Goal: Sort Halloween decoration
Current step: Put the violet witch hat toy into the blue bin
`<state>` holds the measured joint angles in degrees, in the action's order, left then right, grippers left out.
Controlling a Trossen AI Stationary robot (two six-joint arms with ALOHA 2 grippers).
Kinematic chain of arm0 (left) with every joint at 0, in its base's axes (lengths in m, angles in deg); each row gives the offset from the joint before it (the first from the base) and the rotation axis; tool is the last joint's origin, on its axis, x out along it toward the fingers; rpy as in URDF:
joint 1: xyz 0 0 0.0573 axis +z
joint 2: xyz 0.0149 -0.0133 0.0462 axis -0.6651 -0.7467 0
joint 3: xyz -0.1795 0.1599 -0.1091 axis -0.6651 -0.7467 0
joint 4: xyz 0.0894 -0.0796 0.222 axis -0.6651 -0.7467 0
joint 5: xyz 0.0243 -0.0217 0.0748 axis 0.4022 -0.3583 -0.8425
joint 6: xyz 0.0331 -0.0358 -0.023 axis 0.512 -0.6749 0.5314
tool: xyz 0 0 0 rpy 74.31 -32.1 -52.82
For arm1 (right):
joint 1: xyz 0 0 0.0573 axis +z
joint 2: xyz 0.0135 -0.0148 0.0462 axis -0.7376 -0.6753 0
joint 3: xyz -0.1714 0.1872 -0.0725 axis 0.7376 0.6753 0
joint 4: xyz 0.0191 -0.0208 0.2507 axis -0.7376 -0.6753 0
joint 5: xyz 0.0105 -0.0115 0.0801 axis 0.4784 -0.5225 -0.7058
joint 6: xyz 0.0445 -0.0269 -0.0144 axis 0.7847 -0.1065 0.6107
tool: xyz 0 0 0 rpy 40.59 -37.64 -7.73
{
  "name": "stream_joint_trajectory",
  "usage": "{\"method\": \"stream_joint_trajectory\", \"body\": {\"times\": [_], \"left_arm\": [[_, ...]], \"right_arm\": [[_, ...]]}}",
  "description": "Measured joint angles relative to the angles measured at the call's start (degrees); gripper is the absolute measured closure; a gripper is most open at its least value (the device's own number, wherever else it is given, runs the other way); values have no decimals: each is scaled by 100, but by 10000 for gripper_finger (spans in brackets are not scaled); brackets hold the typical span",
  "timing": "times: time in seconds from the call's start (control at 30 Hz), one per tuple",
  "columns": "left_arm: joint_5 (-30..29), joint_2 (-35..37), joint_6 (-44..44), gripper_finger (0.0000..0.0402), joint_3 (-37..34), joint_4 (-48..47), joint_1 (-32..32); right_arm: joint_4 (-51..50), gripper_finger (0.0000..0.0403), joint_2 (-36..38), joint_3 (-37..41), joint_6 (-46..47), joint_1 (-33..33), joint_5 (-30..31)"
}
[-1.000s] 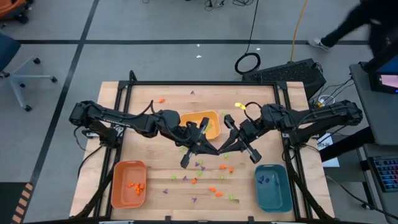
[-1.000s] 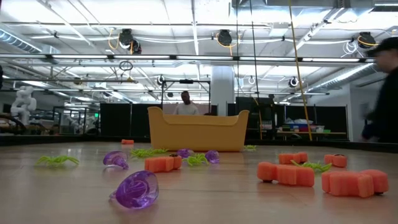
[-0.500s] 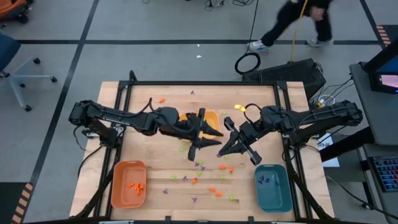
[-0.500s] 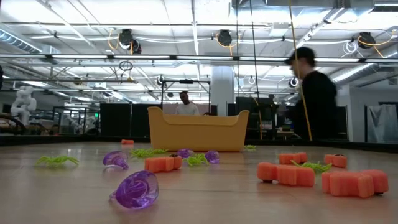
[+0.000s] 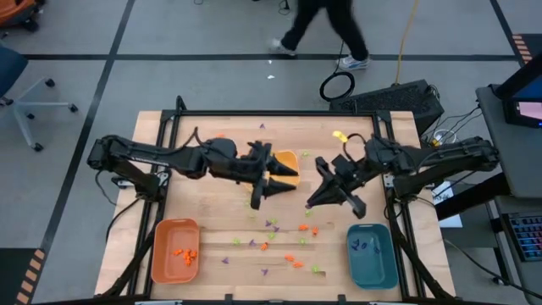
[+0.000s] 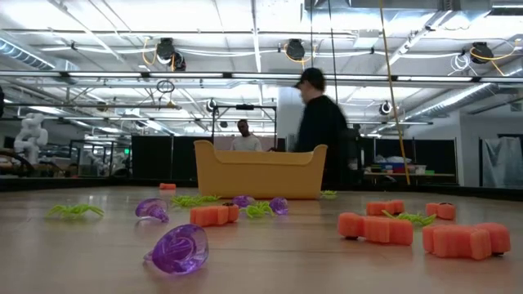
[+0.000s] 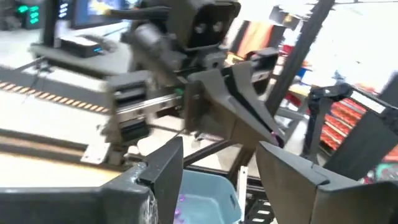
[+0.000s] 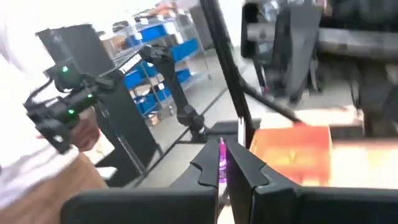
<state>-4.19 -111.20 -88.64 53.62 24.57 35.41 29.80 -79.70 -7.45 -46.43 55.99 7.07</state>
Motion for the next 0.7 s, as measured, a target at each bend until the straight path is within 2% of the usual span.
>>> {"method": "stream_joint_trajectory", "body": {"times": [0.23,0.37,0.7], "left_arm": [[-410,480,121,194,2,-1001,74],[-607,616,159,194,2,-1458,74],[-621,631,105,194,2,-2045,38]], "right_arm": [[-1902,403,783,0,1182,207,772],[-2965,403,987,0,1857,497,1152],[-5117,403,941,2,4019,1526,1136]]}}
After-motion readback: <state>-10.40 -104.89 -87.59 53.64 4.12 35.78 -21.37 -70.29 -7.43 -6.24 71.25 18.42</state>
